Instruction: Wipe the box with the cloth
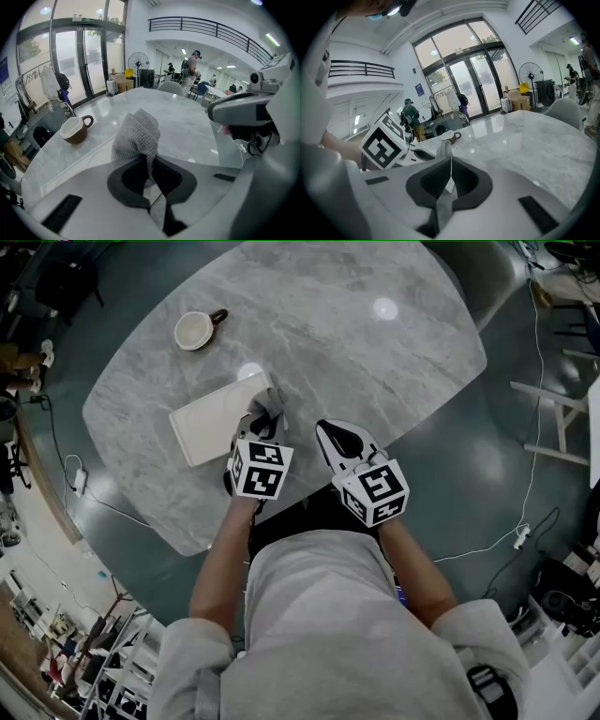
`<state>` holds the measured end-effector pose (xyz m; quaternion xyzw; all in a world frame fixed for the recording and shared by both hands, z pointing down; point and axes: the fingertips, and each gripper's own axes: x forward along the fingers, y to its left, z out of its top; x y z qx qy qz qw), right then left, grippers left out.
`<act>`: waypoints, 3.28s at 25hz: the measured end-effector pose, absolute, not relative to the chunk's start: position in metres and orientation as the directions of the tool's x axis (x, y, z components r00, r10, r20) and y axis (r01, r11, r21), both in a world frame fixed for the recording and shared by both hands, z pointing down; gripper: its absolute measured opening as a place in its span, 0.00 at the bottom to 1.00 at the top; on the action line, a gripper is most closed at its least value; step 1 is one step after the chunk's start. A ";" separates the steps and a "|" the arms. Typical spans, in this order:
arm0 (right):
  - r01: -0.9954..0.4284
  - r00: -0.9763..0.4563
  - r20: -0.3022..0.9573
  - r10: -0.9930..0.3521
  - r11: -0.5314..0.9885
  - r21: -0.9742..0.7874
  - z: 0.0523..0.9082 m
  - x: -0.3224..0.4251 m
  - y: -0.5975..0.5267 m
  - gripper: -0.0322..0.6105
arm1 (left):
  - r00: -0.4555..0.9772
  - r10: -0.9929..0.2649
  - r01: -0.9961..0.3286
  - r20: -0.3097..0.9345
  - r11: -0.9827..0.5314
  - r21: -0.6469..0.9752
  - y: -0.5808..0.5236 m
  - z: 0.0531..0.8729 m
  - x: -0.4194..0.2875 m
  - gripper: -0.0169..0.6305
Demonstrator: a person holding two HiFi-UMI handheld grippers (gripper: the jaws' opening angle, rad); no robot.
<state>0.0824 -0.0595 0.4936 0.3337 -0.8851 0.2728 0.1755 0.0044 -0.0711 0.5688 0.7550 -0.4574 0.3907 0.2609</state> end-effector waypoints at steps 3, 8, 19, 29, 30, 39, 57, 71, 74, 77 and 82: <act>-0.691 -0.711 0.496 -0.498 0.623 -0.367 0.494 0.083 -0.063 0.09 | 0.262 -0.485 -0.894 0.834 -0.448 0.020 -0.080 0.568 0.001 0.08; -0.701 -0.702 0.501 -0.506 0.614 -0.362 0.494 0.086 -0.072 0.09 | 0.249 -0.477 -0.888 0.843 -0.460 0.002 -0.099 0.568 -0.002 0.08; -0.698 -0.701 0.508 -0.500 0.627 -0.346 0.490 0.089 -0.083 0.09 | 0.245 -0.464 -0.874 0.851 -0.485 -0.013 -0.140 0.576 0.003 0.08; -0.702 -0.698 0.507 -0.505 0.623 -0.346 0.487 0.095 -0.091 0.09 | 0.282 -0.457 -0.882 0.844 -0.469 0.040 -0.161 0.570 -0.015 0.08; -0.701 -0.699 0.506 -0.505 0.624 -0.346 0.487 0.093 -0.091 0.09 | 0.300 -0.451 -0.882 0.840 -0.467 0.065 -0.162 0.570 -0.016 0.08; -0.702 -0.697 0.512 -0.501 0.623 -0.346 0.490 0.079 -0.089 0.09 | 0.362 -0.402 -0.829 0.841 -0.551 0.093 -0.160 0.571 -0.030 0.08; -0.710 -0.683 0.537 -0.496 0.623 -0.327 0.488 0.042 -0.075 0.09 | 0.455 -0.168 -0.554 0.875 -0.822 0.130 -0.146 0.578 -0.043 0.08; -0.670 -0.712 0.543 -0.445 0.662 -0.337 0.493 -0.021 -0.056 0.09 | 0.438 -0.181 -0.601 0.880 -0.787 0.137 -0.117 0.579 -0.115 0.08; -0.664 -0.717 0.542 -0.439 0.667 -0.338 0.494 -0.038 -0.051 0.09 | 0.438 -0.178 -0.606 0.881 -0.783 0.143 -0.110 0.579 -0.133 0.08; -0.659 -0.719 0.546 -0.430 0.671 -0.339 0.496 -0.054 -0.046 0.09 | 0.438 -0.179 -0.611 0.881 -0.778 0.146 -0.104 0.580 -0.149 0.08; -0.653 -0.722 0.551 -0.420 0.678 -0.339 0.496 -0.081 -0.037 0.09 | 0.446 -0.174 -0.612 0.878 -0.775 0.157 -0.094 0.579 -0.175 0.08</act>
